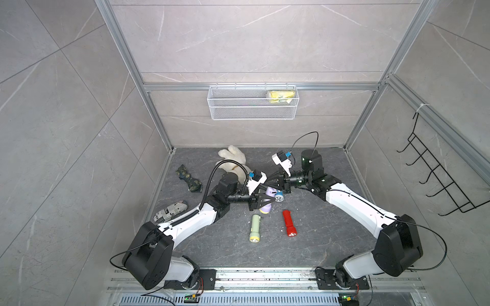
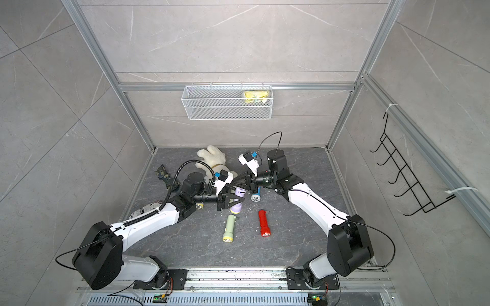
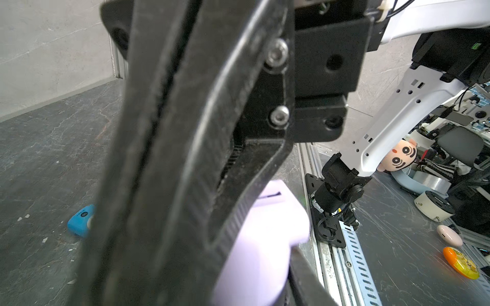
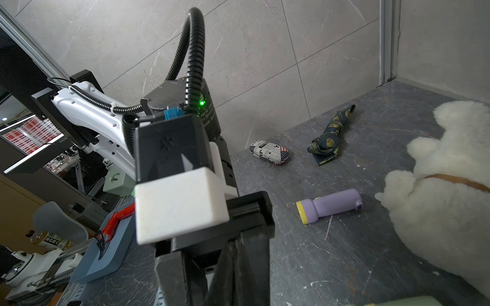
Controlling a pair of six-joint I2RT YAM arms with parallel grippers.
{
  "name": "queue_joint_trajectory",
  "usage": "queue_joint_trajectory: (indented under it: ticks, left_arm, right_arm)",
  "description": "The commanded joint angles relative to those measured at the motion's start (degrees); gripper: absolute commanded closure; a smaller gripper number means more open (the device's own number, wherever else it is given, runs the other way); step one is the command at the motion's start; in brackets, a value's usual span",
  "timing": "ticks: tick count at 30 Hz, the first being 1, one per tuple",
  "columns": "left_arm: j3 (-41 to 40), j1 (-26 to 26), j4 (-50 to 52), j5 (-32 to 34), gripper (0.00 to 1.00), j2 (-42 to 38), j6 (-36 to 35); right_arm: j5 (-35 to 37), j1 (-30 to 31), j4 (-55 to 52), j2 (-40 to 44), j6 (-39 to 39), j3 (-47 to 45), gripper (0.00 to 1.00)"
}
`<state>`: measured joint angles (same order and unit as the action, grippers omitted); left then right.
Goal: Close the plug at the bottom of the flashlight
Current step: Close the plug of the flashlight, then place the flashlight at the center of the board.
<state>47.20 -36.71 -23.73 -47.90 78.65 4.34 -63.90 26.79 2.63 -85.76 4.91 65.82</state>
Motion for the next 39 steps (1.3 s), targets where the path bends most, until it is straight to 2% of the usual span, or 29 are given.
queue_joint_trajectory:
  ticks: [1, 8, 12, 17, 20, 31, 36, 39]
  left_arm:
    - [7.21, 0.23, -19.51, -2.63, 1.00, -7.53, -1.76]
    - [7.45, 0.15, -19.20, -3.27, 1.00, -6.80, -0.56]
    - [7.03, 0.15, -18.87, -3.46, 1.00, -6.28, -0.30]
    - [6.35, 0.15, -17.20, -3.21, 1.00, -6.76, -1.34]
    - [5.99, 0.15, -16.69, -3.08, 1.00, -6.93, -1.61]
    - [6.34, 0.15, -14.68, -2.53, 1.00, -6.93, -2.18]
    - [5.86, 0.15, -8.67, 0.44, 1.00, -7.62, -5.37]
    - [4.41, 0.15, -1.58, 5.54, 1.00, -8.48, -9.53]
  right_arm:
    - [3.10, 0.82, -6.29, -2.75, 0.46, -4.36, 1.00]
    - [4.56, 0.73, -2.27, -2.64, 3.21, -3.42, 1.00]
    - [11.23, 0.50, -4.02, -2.23, 3.58, -0.85, 1.00]
    - [26.41, -0.20, -8.38, -1.11, 4.36, 1.16, 0.91]
    - [31.75, -0.44, -9.70, -0.51, 4.66, 1.07, 0.84]
    - [34.50, -0.42, -10.72, 0.41, 4.97, 0.20, 0.78]
    - [39.36, -0.47, -11.90, 0.95, 5.32, -0.11, 0.67]
    - [44.17, -0.49, -12.77, 1.36, 5.75, -0.65, 0.58]
